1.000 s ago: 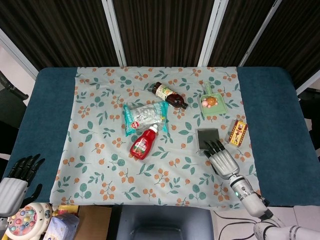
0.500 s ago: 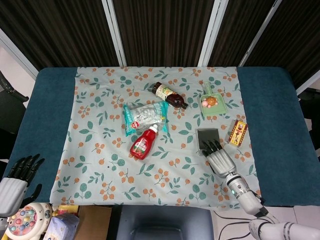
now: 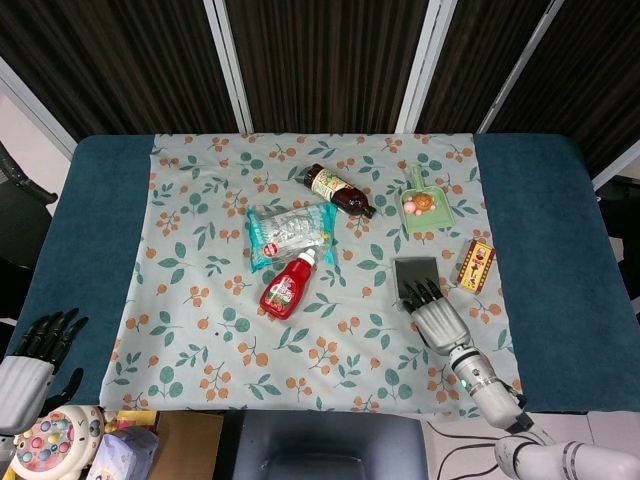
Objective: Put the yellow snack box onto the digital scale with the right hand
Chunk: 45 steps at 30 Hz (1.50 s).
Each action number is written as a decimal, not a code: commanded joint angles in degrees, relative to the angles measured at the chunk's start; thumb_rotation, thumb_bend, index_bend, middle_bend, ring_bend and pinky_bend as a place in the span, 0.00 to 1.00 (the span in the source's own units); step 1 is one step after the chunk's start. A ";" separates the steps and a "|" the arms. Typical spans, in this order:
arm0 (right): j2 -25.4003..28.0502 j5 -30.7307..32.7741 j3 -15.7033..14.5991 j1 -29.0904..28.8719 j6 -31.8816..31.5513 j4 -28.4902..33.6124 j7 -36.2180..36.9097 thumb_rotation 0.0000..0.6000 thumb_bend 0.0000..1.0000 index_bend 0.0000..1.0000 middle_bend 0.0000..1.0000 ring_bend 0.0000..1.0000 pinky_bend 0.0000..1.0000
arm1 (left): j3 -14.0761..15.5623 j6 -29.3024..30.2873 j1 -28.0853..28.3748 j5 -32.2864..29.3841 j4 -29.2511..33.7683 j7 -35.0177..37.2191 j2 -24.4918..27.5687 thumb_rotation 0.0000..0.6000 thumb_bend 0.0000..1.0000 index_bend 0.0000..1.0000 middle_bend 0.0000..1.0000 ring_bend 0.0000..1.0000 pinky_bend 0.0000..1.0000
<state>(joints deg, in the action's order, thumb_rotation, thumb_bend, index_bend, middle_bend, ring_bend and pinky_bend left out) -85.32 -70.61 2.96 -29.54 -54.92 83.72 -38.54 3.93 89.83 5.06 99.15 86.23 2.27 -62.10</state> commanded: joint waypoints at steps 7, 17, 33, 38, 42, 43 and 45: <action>-0.62 0.84 -0.46 -0.72 0.01 -0.52 -0.25 1.00 0.77 0.34 0.00 0.00 0.00 | -0.05 -0.07 -0.02 -0.16 0.09 0.08 0.11 1.00 0.45 0.00 0.00 0.00 0.11; -0.97 0.72 -1.13 -1.10 -0.23 -0.84 0.03 1.00 0.77 0.34 0.00 0.00 0.00 | -0.09 -0.08 0.00 -0.15 -0.01 0.09 0.06 1.00 0.45 0.00 0.00 0.00 0.11; 5.48 -4.04 -1.57 2.77 -8.86 2.43 8.23 1.00 0.69 0.20 0.00 0.00 0.00 | -0.11 0.10 -0.09 -0.02 -0.06 -0.36 -0.02 1.00 0.45 0.00 0.00 0.00 0.11; 8.49 -1.02 -0.82 2.27 -6.64 -0.97 6.34 1.00 0.48 0.13 0.00 0.00 0.00 | -0.13 0.11 -0.13 0.03 0.03 -0.91 -0.21 1.00 0.45 0.00 0.00 0.00 0.11; 9.11 2.10 -0.23 0.77 -3.68 -5.91 2.29 1.00 0.40 0.08 0.00 0.00 0.00 | -0.31 -0.09 -0.10 -0.37 -0.01 -1.12 -0.33 1.00 0.45 0.00 0.00 0.00 0.11; 8.90 2.66 -0.22 0.27 -2.83 -7.83 1.18 1.00 0.40 0.08 0.00 0.00 0.00 | -0.37 -0.15 -0.08 -0.50 -0.03 -1.15 -0.36 1.00 0.45 0.00 0.00 0.00 0.11; 8.04 3.47 -0.32 -0.61 -1.40 -11.41 -0.91 1.00 0.40 0.08 0.00 0.00 0.00 | -0.41 -0.31 -0.03 -0.62 -0.07 -1.22 -0.43 1.00 0.45 0.00 0.00 0.00 0.11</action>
<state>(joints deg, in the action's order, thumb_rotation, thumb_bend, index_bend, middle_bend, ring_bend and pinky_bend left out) -76.78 -68.76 2.49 -28.81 -58.48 76.20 -36.65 3.52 89.52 5.02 98.54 86.16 1.05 -62.53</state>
